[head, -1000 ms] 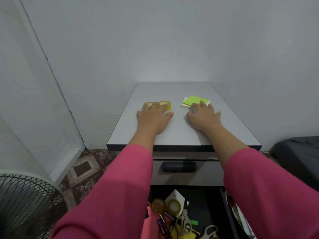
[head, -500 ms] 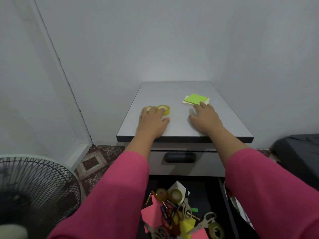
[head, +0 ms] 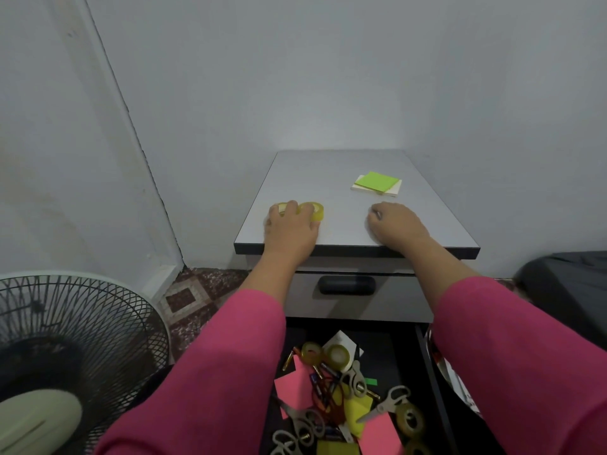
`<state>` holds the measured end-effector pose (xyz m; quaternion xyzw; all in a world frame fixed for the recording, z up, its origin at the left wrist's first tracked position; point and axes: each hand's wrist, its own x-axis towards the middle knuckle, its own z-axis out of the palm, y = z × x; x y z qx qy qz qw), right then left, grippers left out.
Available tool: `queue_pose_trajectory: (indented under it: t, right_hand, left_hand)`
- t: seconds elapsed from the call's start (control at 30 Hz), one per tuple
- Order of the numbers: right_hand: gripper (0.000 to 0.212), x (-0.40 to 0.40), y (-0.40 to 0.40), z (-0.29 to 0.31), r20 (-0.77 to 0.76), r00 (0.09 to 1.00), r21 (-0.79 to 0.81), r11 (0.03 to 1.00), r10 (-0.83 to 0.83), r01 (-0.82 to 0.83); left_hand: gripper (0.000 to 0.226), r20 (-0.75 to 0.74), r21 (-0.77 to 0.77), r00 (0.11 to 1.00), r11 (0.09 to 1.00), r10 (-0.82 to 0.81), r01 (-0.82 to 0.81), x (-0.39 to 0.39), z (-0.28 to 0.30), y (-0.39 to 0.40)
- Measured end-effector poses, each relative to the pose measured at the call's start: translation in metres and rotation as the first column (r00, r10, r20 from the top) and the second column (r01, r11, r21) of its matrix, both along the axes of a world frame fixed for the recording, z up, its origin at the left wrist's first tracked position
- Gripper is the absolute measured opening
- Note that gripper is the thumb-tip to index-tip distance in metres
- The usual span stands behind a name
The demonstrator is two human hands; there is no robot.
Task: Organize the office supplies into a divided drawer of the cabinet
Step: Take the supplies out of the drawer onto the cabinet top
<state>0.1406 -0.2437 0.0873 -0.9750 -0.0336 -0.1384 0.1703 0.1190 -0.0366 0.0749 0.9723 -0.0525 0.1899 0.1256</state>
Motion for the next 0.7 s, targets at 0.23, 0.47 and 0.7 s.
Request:
queue_pose_trajectory:
  t: [0.23, 0.47, 0.7]
  right_hand:
    - [0.033, -0.003, 0.001, -0.001, 0.008, 1.0, -0.007, 1.0, 0.015, -0.015]
    - [0.034, -0.002, 0.001, -0.004, 0.031, 0.999, -0.017, 1.0, 0.02, -0.02]
    - [0.031, 0.0, 0.0, -0.007, 0.063, 0.998, -0.004, 1.0, 0.013, -0.013]
  left_hand:
    - [0.036, -0.099, -0.059, 0.995, 0.998, 0.029, -0.035, 0.003, 0.011, -0.002]
    - [0.041, -0.216, -0.044, 0.976, 0.999, 0.017, -0.027, 0.016, 0.018, -0.001]
    - [0.048, -0.225, -0.031, 0.974, 0.999, 0.036, -0.045, 0.033, 0.018, -0.004]
